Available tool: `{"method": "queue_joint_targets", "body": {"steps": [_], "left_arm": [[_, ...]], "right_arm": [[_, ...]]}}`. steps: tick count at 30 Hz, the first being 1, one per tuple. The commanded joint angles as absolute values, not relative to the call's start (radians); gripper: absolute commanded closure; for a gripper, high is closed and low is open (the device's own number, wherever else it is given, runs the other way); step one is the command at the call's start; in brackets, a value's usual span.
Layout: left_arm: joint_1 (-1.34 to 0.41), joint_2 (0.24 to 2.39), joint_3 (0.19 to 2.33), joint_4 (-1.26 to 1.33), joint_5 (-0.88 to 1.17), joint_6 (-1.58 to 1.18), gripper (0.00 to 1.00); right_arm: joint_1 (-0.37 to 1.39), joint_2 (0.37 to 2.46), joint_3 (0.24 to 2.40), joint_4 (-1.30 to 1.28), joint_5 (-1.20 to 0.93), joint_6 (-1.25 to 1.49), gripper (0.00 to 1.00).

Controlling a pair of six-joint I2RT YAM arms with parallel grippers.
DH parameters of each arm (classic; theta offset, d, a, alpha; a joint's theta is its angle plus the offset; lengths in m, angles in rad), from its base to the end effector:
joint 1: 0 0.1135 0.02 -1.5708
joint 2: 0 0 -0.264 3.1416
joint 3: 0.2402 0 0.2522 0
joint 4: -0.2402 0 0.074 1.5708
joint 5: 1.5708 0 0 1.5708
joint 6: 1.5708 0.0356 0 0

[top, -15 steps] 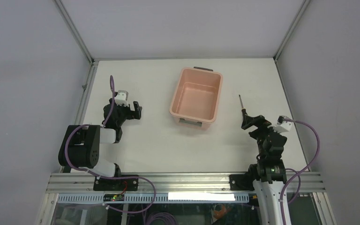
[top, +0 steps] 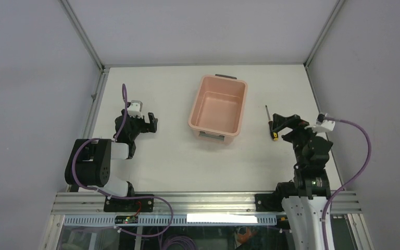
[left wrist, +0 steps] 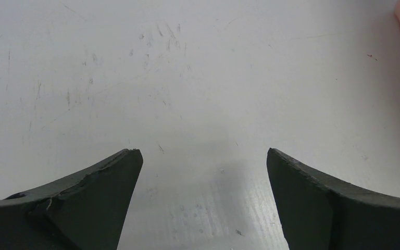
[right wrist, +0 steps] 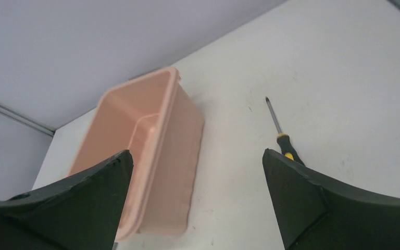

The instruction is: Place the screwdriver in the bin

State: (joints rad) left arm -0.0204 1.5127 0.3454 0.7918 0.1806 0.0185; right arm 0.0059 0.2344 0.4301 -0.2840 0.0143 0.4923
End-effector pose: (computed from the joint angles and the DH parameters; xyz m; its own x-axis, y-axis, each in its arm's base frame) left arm 0.2573 -0.0116 0.1353 -0.3631 0.0256 -0.9314 0.1939 0.9798 -0.0486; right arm 0.1010 0.0001 0.2716 -0.0738 0.4722 -0.8784 0.0490 0.8815 0.4697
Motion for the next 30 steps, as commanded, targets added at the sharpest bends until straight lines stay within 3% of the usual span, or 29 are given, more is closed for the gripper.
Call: {"method": "queue_joint_targets", "body": {"steps": [1,5,9,16,22,30], "left_arm": [[-0.026,1.500,0.361,0.844,0.171,0.031,0.01],[-0.026,1.502,0.360,0.844,0.170,0.031,0.01],[-0.026,1.502,0.360,0.844,0.171,0.031,0.01],[-0.026,1.501,0.360,0.843,0.171,0.031,0.01],[-0.026,1.501,0.360,0.844,0.170,0.031,0.01],[-0.026,1.501,0.360,0.844,0.170,0.031,0.01]], "right_arm": [[0.008,0.527,0.776,-0.338,-0.009,0.341,0.01],[0.007,0.958,1.264,-0.781,0.104,0.241,0.01],[0.007,1.275,1.482,-0.980,0.093,0.166,0.01],[0.006,1.605,1.438,-0.982,0.059,0.127,0.01],[0.003,1.782,1.367,-0.919,0.063,0.092,0.01],[-0.021,1.917,1.304,-0.859,0.073,0.077,0.10]]}}
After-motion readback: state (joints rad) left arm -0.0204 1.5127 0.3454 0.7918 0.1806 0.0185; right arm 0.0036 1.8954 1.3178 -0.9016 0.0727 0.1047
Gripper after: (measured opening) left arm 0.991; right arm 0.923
